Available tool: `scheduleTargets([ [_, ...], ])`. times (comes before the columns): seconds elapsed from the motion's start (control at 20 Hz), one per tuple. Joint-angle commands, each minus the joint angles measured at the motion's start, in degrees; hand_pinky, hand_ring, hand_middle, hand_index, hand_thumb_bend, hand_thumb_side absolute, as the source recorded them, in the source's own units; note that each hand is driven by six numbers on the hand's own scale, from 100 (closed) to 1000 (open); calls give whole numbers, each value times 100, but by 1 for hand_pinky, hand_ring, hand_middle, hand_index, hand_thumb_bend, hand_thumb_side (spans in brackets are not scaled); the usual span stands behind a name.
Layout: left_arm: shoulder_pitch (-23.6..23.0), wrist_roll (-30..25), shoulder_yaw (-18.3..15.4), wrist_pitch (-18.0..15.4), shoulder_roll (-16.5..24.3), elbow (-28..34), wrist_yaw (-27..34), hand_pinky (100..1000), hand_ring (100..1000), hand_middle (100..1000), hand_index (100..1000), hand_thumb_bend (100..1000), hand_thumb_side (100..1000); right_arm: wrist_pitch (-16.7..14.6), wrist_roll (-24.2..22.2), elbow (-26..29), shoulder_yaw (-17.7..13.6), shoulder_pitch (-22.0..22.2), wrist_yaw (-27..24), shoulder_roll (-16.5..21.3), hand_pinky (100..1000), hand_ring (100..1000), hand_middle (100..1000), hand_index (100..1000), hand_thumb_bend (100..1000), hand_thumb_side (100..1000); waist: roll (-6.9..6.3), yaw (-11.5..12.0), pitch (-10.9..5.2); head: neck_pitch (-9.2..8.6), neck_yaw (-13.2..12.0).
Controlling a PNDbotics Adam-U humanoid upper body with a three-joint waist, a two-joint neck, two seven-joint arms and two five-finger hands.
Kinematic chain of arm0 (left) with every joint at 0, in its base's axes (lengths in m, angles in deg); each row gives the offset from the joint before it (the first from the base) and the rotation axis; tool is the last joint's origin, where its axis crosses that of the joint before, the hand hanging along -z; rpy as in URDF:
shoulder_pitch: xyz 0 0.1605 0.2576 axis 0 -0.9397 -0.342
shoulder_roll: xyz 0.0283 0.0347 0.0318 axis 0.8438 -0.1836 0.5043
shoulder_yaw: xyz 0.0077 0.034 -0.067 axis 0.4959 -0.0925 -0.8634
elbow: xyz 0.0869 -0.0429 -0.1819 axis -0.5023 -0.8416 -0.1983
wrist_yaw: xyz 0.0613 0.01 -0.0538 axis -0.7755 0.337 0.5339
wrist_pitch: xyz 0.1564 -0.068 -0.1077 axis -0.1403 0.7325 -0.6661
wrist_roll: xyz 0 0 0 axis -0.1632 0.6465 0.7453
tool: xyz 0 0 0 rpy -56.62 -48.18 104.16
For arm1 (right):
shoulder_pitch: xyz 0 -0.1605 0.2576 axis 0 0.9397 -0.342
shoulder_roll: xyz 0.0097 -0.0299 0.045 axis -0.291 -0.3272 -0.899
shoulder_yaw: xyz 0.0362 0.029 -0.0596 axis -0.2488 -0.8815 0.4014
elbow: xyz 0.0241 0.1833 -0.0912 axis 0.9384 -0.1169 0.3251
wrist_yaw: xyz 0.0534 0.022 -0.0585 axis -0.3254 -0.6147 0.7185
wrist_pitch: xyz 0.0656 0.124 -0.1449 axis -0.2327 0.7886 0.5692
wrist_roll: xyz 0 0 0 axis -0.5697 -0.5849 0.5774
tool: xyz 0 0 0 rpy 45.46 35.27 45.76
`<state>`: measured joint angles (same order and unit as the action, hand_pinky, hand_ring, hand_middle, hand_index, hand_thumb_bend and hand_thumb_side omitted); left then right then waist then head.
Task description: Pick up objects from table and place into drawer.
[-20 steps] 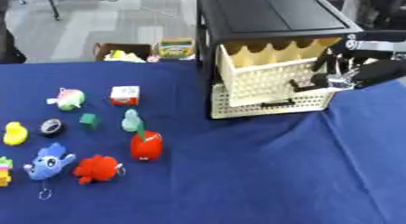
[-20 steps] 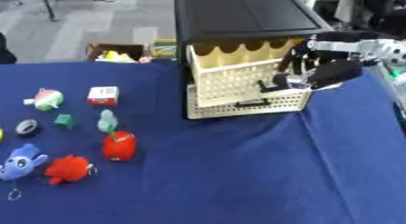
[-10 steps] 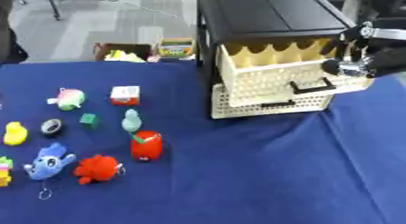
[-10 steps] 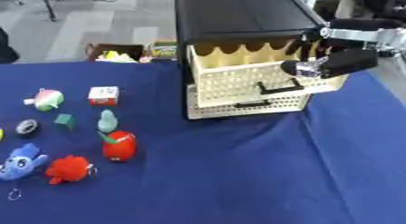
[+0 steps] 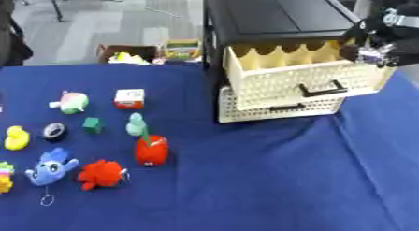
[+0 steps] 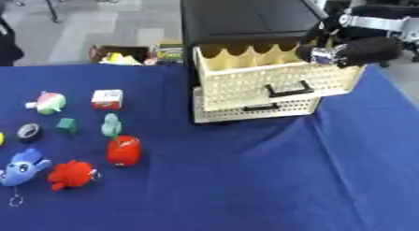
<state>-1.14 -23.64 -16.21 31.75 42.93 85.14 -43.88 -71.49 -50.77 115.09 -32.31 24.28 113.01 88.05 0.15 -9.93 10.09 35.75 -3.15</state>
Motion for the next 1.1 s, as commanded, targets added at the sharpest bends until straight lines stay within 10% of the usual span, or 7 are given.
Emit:
scheduleTargets([
  [0.05, 53, 24, -76, -14, 143, 71, -13, 621, 866, 705, 802, 100, 744, 139, 173, 270, -263, -165, 62, 77, 226, 360, 484, 812, 235, 937, 1, -8, -95, 23, -32],
  [0.65, 54, 23, -56, -32, 102, 71, -81, 622, 869, 706, 801, 100, 745, 1156, 4253, 458, -111, -618, 1000, -359, 339, 420, 440, 747, 218, 1000, -41, 227, -38, 40, -26],
  [1.1, 54, 5, -25, -22, 49, 71, -134, 623, 871, 705, 800, 100, 747, 1377, 5705, 480, 269, -855, 1507, -750, 469, 499, 526, 775, 177, 1000, -71, 369, 6, 10, -45],
])
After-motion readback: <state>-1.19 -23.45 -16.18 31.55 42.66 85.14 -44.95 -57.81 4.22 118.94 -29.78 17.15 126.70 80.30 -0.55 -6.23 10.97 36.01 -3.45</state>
